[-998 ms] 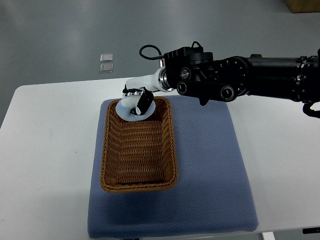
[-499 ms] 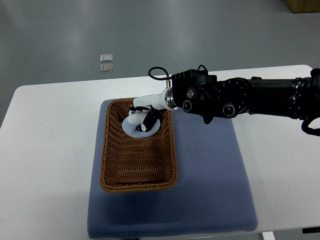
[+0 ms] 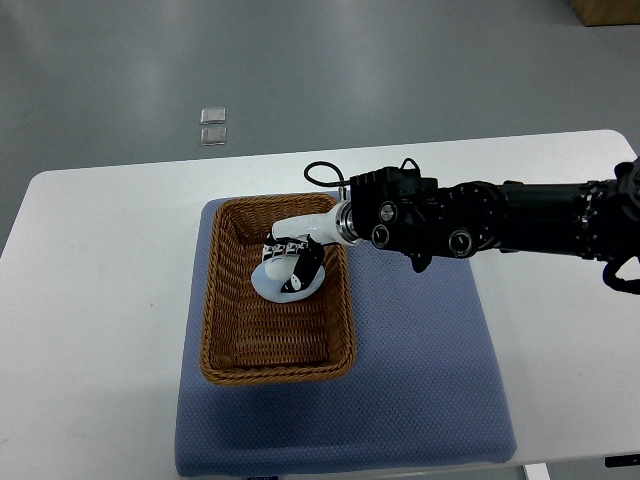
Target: Place blue toy in brown basket
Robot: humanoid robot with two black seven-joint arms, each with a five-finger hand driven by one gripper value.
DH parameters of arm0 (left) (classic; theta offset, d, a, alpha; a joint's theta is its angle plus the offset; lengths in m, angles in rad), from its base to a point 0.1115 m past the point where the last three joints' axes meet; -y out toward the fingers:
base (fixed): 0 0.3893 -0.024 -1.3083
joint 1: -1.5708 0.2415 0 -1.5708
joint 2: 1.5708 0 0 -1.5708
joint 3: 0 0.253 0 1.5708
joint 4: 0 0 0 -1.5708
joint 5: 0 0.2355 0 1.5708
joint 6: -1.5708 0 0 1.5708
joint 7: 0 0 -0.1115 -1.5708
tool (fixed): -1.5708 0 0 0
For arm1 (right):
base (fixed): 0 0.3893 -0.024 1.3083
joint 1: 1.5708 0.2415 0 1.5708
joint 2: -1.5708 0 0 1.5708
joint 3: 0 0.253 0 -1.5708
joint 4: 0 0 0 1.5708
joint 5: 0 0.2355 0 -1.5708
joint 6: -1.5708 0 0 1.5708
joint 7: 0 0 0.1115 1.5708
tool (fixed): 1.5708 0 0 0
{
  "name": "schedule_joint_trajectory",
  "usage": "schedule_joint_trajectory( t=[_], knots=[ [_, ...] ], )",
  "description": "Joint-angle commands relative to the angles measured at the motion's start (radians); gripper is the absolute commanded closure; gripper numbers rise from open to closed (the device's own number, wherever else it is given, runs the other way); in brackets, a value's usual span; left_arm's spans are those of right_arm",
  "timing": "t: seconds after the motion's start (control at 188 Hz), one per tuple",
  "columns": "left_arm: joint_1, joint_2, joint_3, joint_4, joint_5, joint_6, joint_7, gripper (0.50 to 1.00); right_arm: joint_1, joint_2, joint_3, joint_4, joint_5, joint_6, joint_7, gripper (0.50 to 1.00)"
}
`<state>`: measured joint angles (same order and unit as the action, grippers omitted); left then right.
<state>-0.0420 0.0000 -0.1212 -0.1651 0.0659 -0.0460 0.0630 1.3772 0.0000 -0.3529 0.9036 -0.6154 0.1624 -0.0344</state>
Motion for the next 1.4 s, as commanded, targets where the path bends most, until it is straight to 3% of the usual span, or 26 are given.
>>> schedule_joint_trajectory(
  t=[0.0, 0.064, 0.207, 0.265, 0.632, 0.727, 0.871, 0.966, 1.051, 1.189, 1.396],
  knots=[
    [-0.001, 0.000, 0.000, -0.001, 0.000, 0.000, 0.000, 0.500, -0.001, 0.000, 0.002, 0.000, -0.001, 0.000, 0.001, 0.742],
    [-0.001, 0.000, 0.000, -0.001, 0.000, 0.000, 0.000, 0.500, 0.000, 0.000, 0.003, 0.000, 0.000, 0.002, 0.001, 0.713],
    [-0.003, 0.000, 0.000, 0.001, 0.000, 0.000, 0.000, 0.500, 0.014, 0.000, 0.020, -0.002, 0.006, 0.006, 0.001, 0.709],
    [-0.001, 0.000, 0.000, 0.001, 0.000, 0.000, 0.000, 0.500, 0.032, 0.000, 0.046, -0.003, 0.014, 0.009, 0.001, 0.656],
    [-0.003, 0.000, 0.002, 0.001, 0.000, 0.000, 0.000, 0.500, 0.089, 0.000, 0.264, 0.001, 0.023, 0.083, 0.021, 0.654],
    [-0.003, 0.000, 0.002, 0.001, 0.000, 0.000, 0.000, 0.500, 0.068, -0.074, 0.387, 0.001, 0.062, 0.083, 0.030, 0.654],
    [-0.001, 0.000, 0.002, 0.001, 0.000, 0.000, 0.000, 0.500, -0.115, -0.204, 0.682, 0.000, 0.172, 0.083, 0.085, 0.650],
    [-0.001, 0.000, 0.003, 0.001, 0.000, 0.000, 0.000, 0.500, -0.265, -0.229, 0.922, -0.008, 0.270, 0.083, 0.110, 0.640],
    [-0.001, 0.000, 0.006, 0.001, 0.000, 0.000, 0.000, 0.500, -0.414, -0.225, 1.107, -0.009, 0.358, 0.083, 0.125, 0.605],
    [-0.001, 0.000, 0.009, -0.004, 0.000, 0.000, 0.000, 0.500, -0.589, -0.206, 1.308, -0.023, 0.430, 0.083, 0.146, 0.603],
    [-0.001, 0.000, 0.011, -0.008, 0.002, 0.000, 0.000, 0.500, -0.741, -0.097, 1.390, -0.086, 0.451, 0.092, 0.212, 0.593]
  ],
)
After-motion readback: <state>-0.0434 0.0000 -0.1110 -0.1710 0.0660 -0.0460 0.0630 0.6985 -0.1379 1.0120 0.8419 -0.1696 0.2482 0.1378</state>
